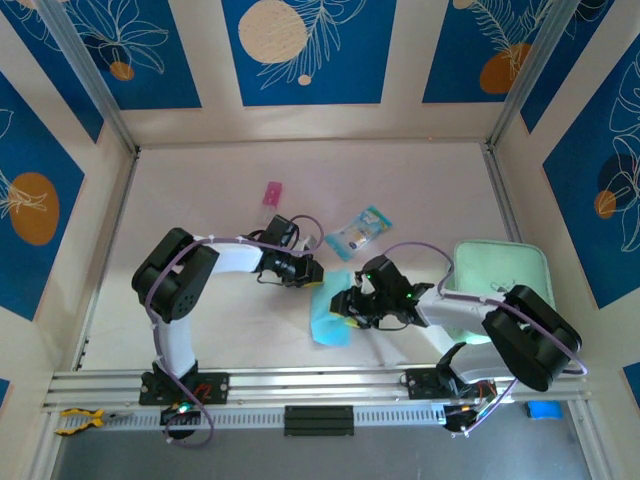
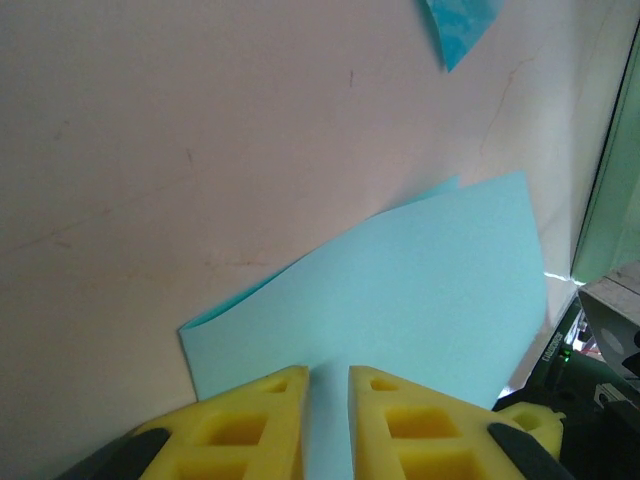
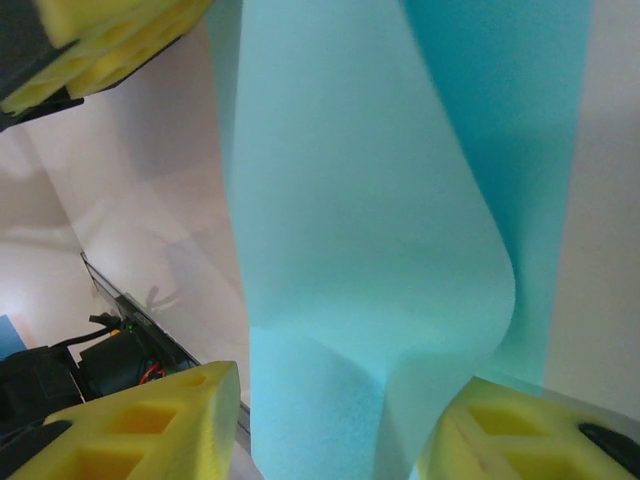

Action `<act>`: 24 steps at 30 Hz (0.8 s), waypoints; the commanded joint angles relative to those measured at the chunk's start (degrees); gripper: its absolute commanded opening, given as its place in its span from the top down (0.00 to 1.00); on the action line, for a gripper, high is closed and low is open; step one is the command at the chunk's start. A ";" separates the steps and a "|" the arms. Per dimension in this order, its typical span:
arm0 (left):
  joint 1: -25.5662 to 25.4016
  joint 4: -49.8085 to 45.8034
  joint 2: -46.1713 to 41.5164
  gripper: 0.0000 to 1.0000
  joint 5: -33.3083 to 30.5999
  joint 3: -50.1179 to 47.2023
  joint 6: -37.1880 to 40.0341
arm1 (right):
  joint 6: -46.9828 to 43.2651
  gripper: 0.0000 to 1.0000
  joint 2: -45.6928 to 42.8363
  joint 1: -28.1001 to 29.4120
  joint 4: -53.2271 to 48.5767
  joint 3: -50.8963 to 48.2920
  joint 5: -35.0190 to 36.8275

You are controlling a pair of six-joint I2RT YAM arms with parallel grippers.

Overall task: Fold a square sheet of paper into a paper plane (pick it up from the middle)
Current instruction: Fold the triangle a second time at the center of the table.

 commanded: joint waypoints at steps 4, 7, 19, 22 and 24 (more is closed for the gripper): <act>0.26 -3.28 -1.17 0.80 -1.35 -0.62 -0.44 | 2.66 0.48 -1.38 0.18 -1.15 -0.73 -0.46; 0.26 -3.35 -1.37 0.80 -1.42 -0.67 -0.44 | 3.51 0.46 -1.94 0.58 -2.45 -0.77 -0.20; 0.27 -3.55 -1.71 0.80 -1.22 -0.52 -0.44 | 5.22 0.44 -2.73 1.15 1.85 -3.23 2.07; 0.22 -3.61 -1.78 0.80 -1.14 -0.16 -0.44 | 5.55 0.44 -2.62 1.20 2.79 -3.50 2.36; 0.25 -3.62 -1.87 0.80 -1.14 -0.11 -0.55 | 5.94 0.44 -2.62 1.20 5.23 -4.12 1.87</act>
